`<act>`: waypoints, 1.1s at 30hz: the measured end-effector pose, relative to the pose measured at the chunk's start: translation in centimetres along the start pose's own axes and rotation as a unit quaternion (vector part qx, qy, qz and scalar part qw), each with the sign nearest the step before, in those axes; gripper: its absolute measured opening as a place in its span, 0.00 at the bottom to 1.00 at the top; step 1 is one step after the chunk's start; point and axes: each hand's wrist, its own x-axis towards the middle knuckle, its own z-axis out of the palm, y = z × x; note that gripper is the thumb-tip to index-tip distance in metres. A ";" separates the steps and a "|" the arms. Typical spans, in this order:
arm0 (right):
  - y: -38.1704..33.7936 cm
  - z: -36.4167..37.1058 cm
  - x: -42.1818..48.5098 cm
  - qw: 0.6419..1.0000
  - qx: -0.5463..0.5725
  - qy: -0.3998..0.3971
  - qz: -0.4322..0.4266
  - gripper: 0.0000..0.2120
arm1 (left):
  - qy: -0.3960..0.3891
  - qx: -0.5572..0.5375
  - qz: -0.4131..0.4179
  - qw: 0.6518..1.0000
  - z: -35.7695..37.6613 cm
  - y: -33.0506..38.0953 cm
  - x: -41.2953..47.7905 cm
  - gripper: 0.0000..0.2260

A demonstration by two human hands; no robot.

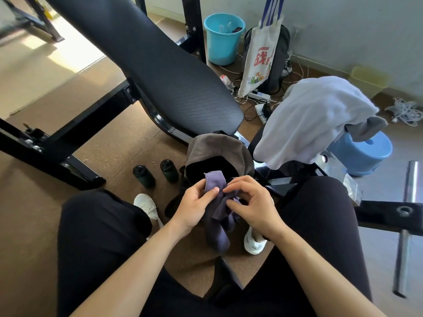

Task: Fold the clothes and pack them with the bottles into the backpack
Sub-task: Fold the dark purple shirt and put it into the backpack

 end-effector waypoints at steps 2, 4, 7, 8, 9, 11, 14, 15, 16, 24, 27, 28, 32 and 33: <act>0.1 -0.1 0.0 0.998 -0.056 0.008 -0.017 0.12 | -0.010 -0.003 -0.006 1.000 0.2 -0.1 0.0 0.09; 0.4 -0.1 0.1 0.992 -0.122 0.005 -0.032 0.11 | -0.015 -0.004 -0.007 1.000 0.2 0.1 0.0 0.09; 0.5 0.0 0.1 0.971 -0.233 -0.003 -0.055 0.07 | -0.014 -0.024 -0.011 1.000 0.1 0.3 -0.1 0.09; 0.4 0.0 0.2 0.962 -0.264 -0.004 -0.066 0.06 | -0.013 -0.028 -0.011 0.999 0.0 0.3 -0.1 0.09; 0.4 0.0 0.2 0.953 -0.293 -0.005 -0.076 0.06 | -0.014 -0.032 -0.010 0.999 0.0 0.3 -0.1 0.09; 0.2 0.0 0.2 0.936 -0.340 -0.013 -0.089 0.03 | -0.013 -0.038 -0.009 0.999 -0.1 0.3 0.0 0.09; 0.0 -0.1 -0.1 0.944 -0.323 -0.020 -0.068 0.03 | -0.015 -0.030 -0.004 0.999 -0.2 0.1 0.1 0.09; -0.1 -0.2 -0.2 0.956 -0.289 -0.016 -0.050 0.03 | -0.013 -0.023 -0.002 1.000 -0.3 0.0 0.2 0.09; -0.1 -0.2 -0.2 0.968 -0.248 -0.010 -0.031 0.04 | -0.011 -0.014 0.000 1.000 -0.4 -0.2 0.3 0.08; -1.7 -0.7 0.1 0.999 0.021 0.026 0.031 0.09 | -0.086 0.077 0.075 0.990 -0.5 -0.4 -0.1 0.15; -1.2 -0.6 0.3 0.997 0.027 0.024 0.070 0.08 | -0.080 0.080 0.079 0.990 0.0 -0.8 -0.4 0.15; -1.0 -0.5 0.4 0.995 0.036 0.023 0.085 0.07 | -0.073 0.078 0.077 0.991 0.1 -0.8 -0.4 0.15; -0.4 -0.1 0.7 0.989 0.092 0.019 0.115 0.08 | -0.060 0.058 0.082 0.993 0.4 -0.6 -0.5 0.16; -0.2 -0.1 0.7 0.989 0.097 0.017 0.113 0.07 | -0.059 0.052 0.085 0.993 0.4 -0.5 -0.6 0.16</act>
